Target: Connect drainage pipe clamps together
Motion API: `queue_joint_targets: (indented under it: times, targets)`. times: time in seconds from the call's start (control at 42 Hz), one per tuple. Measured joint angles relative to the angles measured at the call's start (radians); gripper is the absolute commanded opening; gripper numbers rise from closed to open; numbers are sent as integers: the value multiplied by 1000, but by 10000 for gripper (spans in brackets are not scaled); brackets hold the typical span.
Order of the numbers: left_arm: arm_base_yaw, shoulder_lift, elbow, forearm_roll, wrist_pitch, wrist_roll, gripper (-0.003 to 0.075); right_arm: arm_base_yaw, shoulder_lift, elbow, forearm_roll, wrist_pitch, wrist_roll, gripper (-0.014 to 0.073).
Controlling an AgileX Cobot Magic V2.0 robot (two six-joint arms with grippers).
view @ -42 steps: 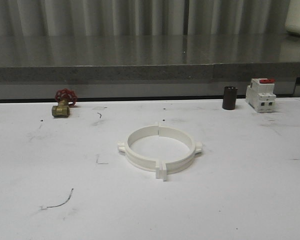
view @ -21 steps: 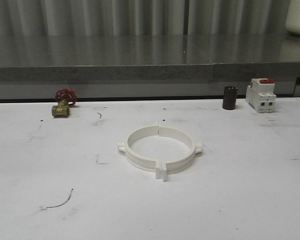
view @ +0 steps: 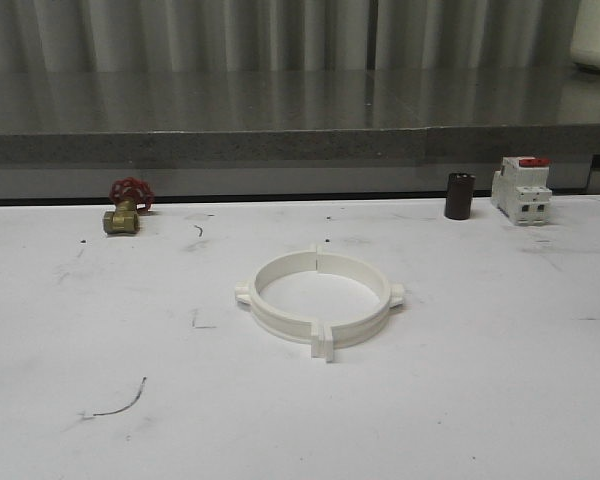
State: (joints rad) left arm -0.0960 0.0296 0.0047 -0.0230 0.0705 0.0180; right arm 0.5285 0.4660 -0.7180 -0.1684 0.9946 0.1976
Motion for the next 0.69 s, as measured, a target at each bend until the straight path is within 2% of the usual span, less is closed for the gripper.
queue_joint_targets:
  times: [0.69]
  targets:
    - [14,-35,0,-5,3,0,-20,0,0,0,0,2,0,-68]
